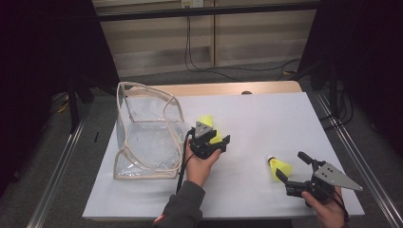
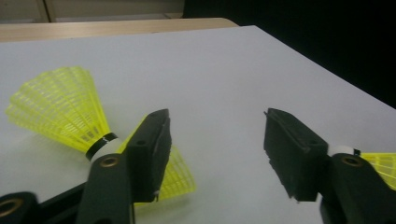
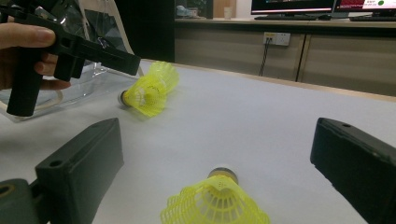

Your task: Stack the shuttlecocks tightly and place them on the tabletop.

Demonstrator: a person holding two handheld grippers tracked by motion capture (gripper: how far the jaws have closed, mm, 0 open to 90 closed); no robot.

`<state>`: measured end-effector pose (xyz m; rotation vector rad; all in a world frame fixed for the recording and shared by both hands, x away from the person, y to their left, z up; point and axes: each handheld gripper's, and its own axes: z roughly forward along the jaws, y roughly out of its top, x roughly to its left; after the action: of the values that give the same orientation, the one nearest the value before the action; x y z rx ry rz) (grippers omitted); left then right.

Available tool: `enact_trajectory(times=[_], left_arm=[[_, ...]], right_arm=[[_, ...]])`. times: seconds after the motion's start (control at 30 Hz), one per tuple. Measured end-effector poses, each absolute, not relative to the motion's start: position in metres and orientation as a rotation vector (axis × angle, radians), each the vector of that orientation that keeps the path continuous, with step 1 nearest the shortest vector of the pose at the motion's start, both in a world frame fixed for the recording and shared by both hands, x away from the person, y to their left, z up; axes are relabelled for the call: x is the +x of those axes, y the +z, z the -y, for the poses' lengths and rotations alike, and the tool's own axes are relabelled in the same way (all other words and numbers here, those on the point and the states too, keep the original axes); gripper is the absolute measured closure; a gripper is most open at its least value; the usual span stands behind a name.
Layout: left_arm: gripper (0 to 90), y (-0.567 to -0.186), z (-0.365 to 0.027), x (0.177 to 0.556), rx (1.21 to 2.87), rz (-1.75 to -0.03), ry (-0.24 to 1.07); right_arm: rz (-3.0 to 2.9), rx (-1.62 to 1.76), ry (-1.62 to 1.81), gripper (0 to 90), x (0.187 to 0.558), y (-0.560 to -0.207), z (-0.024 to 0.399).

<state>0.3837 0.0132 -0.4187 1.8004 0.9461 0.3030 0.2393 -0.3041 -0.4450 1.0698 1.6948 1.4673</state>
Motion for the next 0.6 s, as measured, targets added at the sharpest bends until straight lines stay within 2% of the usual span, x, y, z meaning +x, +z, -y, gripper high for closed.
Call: enact_trajectory(times=[0.1, 0.27, 0.6], left_arm=[[31.1, -0.417, -0.012, 0.379, 1.799, -0.936, 0.274], [23.4, -0.415, -0.012, 0.372, 1.809, -0.898, 0.251], [14.2, -0.42, -0.013, 0.359, 1.825, -0.844, 0.189]], right_arm=[[-1.696, 1.069, 1.464, 1.8, 0.24, -0.445, 0.304], [-1.697, 1.067, 1.461, 1.8, 0.24, -0.445, 0.304], [-1.695, 1.069, 1.459, 1.8, 0.24, -0.445, 0.305]])
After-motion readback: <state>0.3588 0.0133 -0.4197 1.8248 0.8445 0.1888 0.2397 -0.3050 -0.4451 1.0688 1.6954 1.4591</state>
